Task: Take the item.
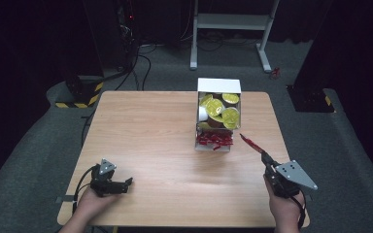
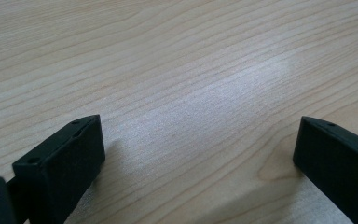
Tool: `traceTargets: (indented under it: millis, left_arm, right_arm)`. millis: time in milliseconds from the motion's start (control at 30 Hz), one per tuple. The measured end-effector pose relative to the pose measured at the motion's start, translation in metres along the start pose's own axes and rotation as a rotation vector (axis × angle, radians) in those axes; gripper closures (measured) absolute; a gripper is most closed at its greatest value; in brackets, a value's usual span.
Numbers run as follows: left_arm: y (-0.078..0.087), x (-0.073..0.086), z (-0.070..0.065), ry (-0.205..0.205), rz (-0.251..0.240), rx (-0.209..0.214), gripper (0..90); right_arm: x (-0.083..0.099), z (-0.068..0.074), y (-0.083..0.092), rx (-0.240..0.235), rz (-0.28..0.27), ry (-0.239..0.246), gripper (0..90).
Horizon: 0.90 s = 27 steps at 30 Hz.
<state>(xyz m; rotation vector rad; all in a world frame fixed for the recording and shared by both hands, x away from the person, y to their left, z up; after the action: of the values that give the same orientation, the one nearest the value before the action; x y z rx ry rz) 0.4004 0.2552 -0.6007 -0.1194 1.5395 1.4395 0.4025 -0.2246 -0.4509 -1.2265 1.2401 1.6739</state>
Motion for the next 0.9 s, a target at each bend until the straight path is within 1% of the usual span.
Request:
traceTargets:
  millis: [100,200,400,600,633,700,833,900]
  left_arm:
    - [0.0,0.0,0.0,0.0,-0.001,0.0,2.4]
    - [0.0,0.0,0.0,0.002,0.0,-0.001,2.6]
    - [0.001,0.001,0.0,0.001,0.0,0.001,2.7]
    - [0.002,0.002,0.0,-0.004,-0.004,0.002,3.3]
    - [0.002,0.002,-0.001,0.004,-0.008,0.003,3.4]
    - [0.003,0.002,-0.001,0.001,-0.01,0.0,3.8]
    - [0.003,0.003,0.0,-0.004,-0.013,-0.002,4.0]
    - [0.003,0.003,-0.001,0.001,-0.015,-0.001,4.0]
  right_arm:
    - [0.003,-0.006,-0.002,0.016,0.005,0.001,90.0]
    - [0.007,-0.012,-0.005,0.03,0.017,-0.01,90.0]
    - [0.015,-0.024,-0.011,0.075,0.033,0.003,89.9]
    - [0.028,-0.038,-0.021,0.106,0.07,-0.01,90.0]
    - [0.03,-0.04,-0.023,0.111,0.077,-0.015,90.0]
    - [0.035,-0.044,-0.027,0.119,0.089,-0.021,90.0]
    - [0.042,-0.049,-0.033,0.131,0.109,-0.021,90.0]
    - [0.044,-0.052,-0.035,0.135,0.115,-0.024,90.0]
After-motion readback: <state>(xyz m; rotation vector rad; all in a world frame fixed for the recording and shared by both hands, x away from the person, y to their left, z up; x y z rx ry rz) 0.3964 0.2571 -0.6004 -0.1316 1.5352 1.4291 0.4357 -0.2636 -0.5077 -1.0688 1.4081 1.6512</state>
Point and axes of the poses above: each handheld gripper's, and its own axes: y roughly backward along the jaws, x roughly out of its underside, z roughly to its left, the point moved 10 cm from there along -y, roughly forward along the jaws, and after that the axes turned 15 degrees about -y, right-handed, at the moved point
